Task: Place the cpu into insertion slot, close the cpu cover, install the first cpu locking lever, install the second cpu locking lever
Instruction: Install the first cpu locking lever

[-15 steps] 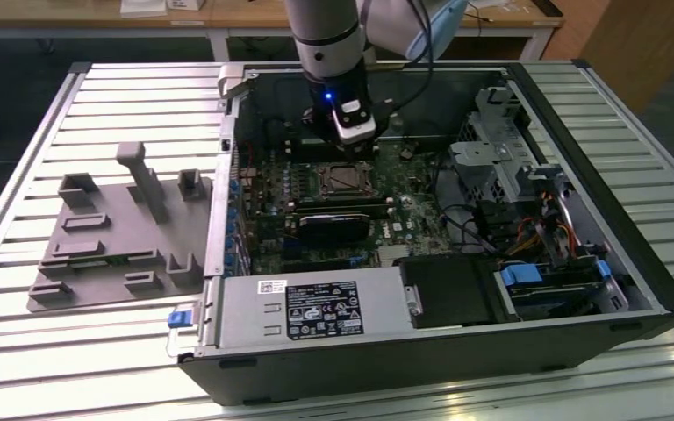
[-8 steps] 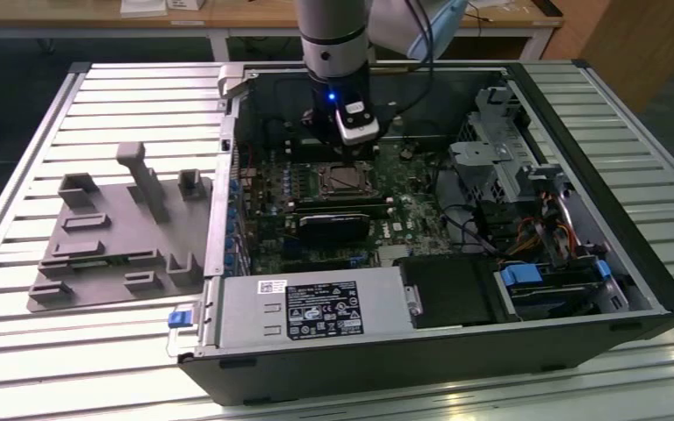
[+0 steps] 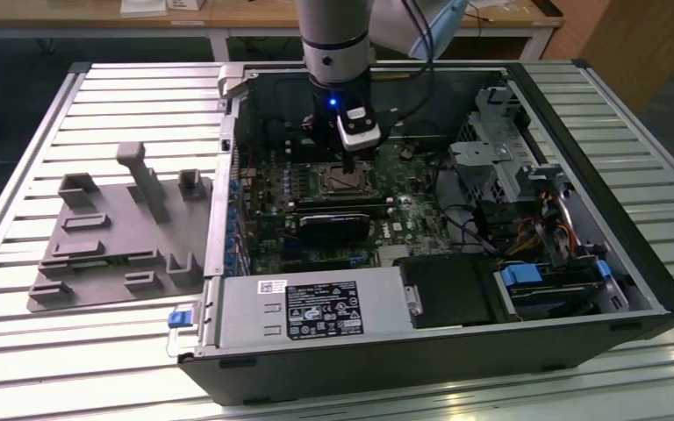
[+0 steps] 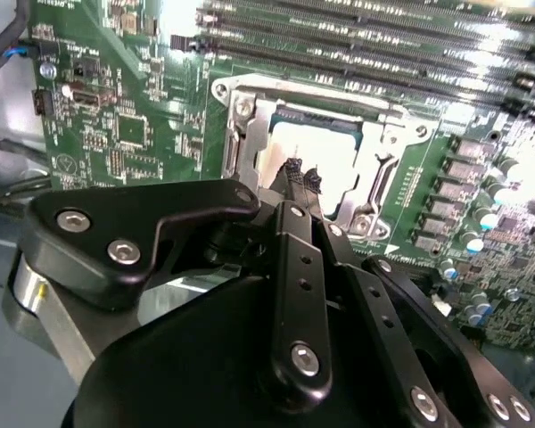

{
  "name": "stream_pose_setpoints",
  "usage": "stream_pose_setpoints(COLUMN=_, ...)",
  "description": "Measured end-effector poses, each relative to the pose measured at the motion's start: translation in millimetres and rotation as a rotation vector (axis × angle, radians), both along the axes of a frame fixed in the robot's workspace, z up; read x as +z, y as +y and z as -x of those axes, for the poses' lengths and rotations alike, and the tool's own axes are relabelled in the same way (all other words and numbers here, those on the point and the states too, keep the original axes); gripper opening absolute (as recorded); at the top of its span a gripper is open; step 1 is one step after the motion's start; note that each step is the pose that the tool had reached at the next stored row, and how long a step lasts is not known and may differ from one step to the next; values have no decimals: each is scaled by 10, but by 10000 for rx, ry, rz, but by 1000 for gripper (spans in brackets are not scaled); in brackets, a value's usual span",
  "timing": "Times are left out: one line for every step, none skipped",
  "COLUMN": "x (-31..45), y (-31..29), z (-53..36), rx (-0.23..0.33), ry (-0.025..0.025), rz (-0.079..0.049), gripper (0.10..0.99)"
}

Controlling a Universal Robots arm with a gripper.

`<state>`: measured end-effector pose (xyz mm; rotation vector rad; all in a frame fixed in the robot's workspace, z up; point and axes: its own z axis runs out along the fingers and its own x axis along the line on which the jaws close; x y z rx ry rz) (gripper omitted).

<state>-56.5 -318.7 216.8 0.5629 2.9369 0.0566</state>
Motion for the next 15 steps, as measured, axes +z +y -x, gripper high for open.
stream_pose_setpoints(x=-3, y=-10, z=-1, rx=-2, ry=8, rz=1, gripper=102)
stream_pose_setpoints(x=-6, y=-20, z=-1, rx=-3, ry=15, rz=1, gripper=102)
stream_pose_setpoints(x=-10, y=-28, z=-1, rx=-4, ry=20, rz=0, gripper=102)
stream_pose_setpoints(x=-14, y=-36, z=-1, rx=-6, ry=26, rz=0, gripper=102)
stream_pose_setpoints(x=-19, y=-42, z=-1, rx=-6, ry=32, rz=-1, gripper=102)
stream_pose_setpoints(x=-23, y=-46, z=-1, rx=-6, ry=38, rz=-2, gripper=102)
stream_pose_setpoints(x=-27, y=-51, z=-1, rx=-7, ry=48, rz=-1, gripper=102)
stream_pose_setpoints(x=-31, y=-55, z=-1, rx=-7, ry=56, rz=0, gripper=102)
stream_pose_setpoints(x=-32, y=-56, z=-1, rx=-7, ry=58, rz=0, gripper=102)
stream_pose_setpoints(x=-32, y=-56, z=-1, rx=-8, ry=59, rz=0, gripper=102)
stream_pose_setpoints(x=-32, y=-56, z=-1, rx=-8, ry=59, rz=1, gripper=102)
stream_pose_setpoints(x=-32, y=-56, z=-1, rx=-8, ry=60, rz=1, gripper=102)
stream_pose_setpoints(x=-32, y=-56, z=-1, rx=-7, ry=59, rz=1, gripper=102)
stream_pose_setpoints(x=-32, y=-56, z=-1, rx=-7, ry=59, rz=1, gripper=102)
stream_pose_setpoints(x=-32, y=-57, z=-1, rx=-7, ry=60, rz=1, gripper=102)
